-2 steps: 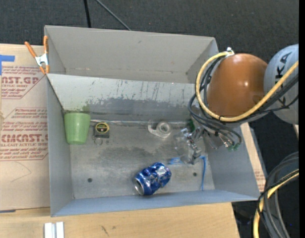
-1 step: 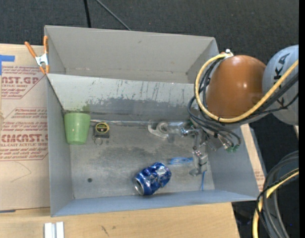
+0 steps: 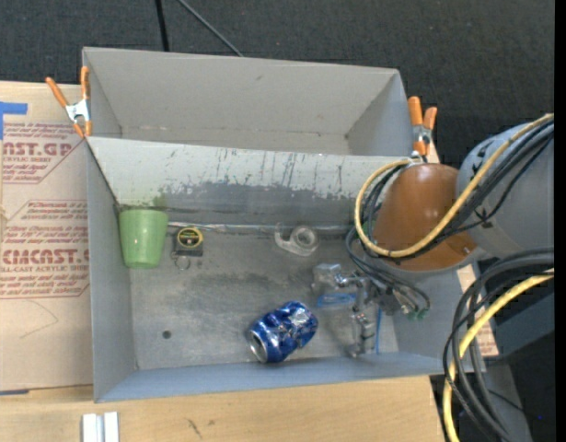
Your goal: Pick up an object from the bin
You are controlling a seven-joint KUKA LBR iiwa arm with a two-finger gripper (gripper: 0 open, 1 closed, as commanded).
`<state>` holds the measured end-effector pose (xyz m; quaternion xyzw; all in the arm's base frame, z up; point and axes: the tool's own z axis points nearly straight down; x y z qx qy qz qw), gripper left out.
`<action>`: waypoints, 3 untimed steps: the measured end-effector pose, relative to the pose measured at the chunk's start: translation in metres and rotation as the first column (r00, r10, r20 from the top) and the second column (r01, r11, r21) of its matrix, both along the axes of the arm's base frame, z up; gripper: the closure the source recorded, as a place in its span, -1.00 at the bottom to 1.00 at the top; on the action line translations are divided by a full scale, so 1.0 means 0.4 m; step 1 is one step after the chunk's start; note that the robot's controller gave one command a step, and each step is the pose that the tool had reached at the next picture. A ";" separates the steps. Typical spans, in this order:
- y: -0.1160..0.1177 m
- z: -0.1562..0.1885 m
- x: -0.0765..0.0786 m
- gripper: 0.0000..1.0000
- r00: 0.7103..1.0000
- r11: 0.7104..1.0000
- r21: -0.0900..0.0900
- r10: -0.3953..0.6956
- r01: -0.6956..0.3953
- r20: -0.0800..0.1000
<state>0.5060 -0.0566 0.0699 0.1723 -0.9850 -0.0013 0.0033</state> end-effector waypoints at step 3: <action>0.034 0.421 0.026 1.00 1.000 1.000 -0.002 -0.003 0.003 0.018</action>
Offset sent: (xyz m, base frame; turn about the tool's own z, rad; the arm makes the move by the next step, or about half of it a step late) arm 0.0000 0.0000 0.0000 0.0000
